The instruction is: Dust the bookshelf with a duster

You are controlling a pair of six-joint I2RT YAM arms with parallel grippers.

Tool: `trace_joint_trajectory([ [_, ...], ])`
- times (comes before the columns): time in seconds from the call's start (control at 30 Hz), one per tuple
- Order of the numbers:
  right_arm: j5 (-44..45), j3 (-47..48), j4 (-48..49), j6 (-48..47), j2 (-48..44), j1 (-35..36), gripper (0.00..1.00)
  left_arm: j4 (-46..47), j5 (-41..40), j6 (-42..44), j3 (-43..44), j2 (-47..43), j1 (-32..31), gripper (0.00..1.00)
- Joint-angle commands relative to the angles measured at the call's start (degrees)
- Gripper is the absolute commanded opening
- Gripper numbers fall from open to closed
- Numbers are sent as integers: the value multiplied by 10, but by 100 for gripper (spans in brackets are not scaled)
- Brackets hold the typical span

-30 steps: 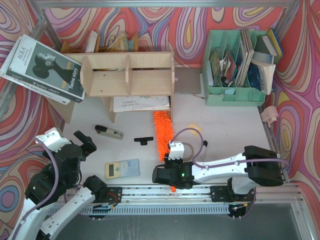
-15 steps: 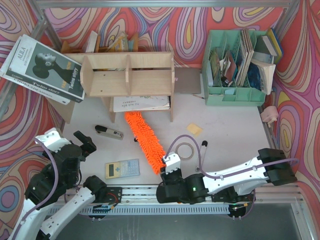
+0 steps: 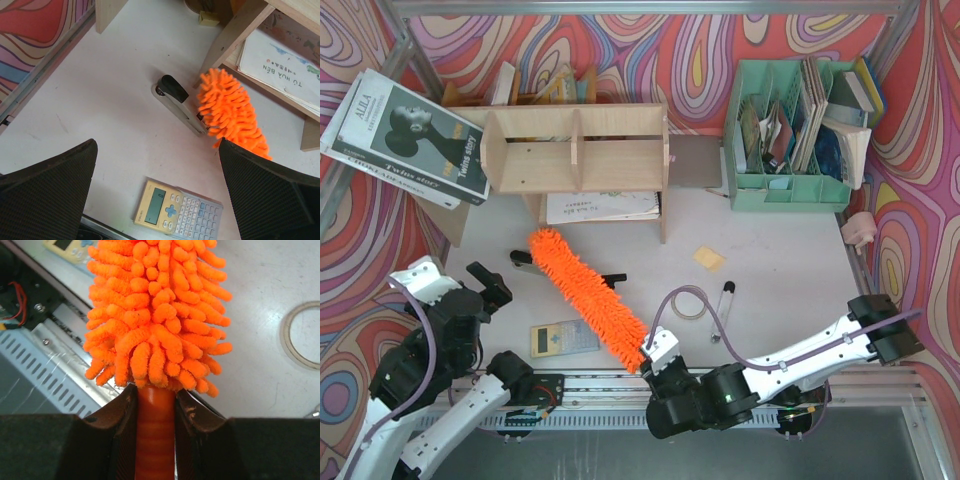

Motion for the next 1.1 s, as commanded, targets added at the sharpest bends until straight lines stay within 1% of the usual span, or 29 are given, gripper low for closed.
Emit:
trace_joint_trajectory([
  [0.0, 23, 4, 81, -83, -1, 15, 0, -13, -23, -9, 2, -16, -2, 98],
  [0.07, 22, 11, 96, -96, 7, 16, 0, -15, -27, -12, 2, -25, -2, 98],
  [0.23, 13, 26, 195, -169, 28, 15, 0, -24, -41, -23, 2, -52, -2, 98],
  [0.33, 24, 63, 213, -183, 68, 9, 0, -28, -46, -31, 3, -75, -2, 98],
  [0.4, 18, 99, 187, -157, 95, -11, 0, -30, -46, -36, 1, -91, -2, 98],
  [0.43, 0, 112, 181, -148, 103, -26, 0, -31, -60, -38, 1, -100, -2, 98],
  [0.5, -48, 122, 194, -138, 110, -71, 0, -34, -74, -45, 0, -114, -2, 98],
  [0.57, -85, 123, 233, -139, 114, -97, 0, -43, -87, -60, 0, -127, -2, 98],
  [0.6, -94, 129, 235, -135, 120, -108, 0, -48, -93, -68, 1, -130, -2, 98],
  [0.67, -93, 160, 228, -133, 139, -119, 0, -54, -103, -77, 1, -138, -2, 98],
  [0.87, -52, 236, 210, -120, 192, -138, 0, -52, -113, -77, -2, -140, -2, 98],
  [0.93, -28, 262, 188, -87, 208, -143, 0, -51, -112, -77, -3, -138, -2, 98],
  [1.03, 8, 314, 119, -16, 236, -151, 0, -51, -108, -78, -3, -140, -2, 98],
  [1.07, 14, 327, 109, -5, 243, -153, 0, -52, -109, -79, -4, -142, -2, 98],
])
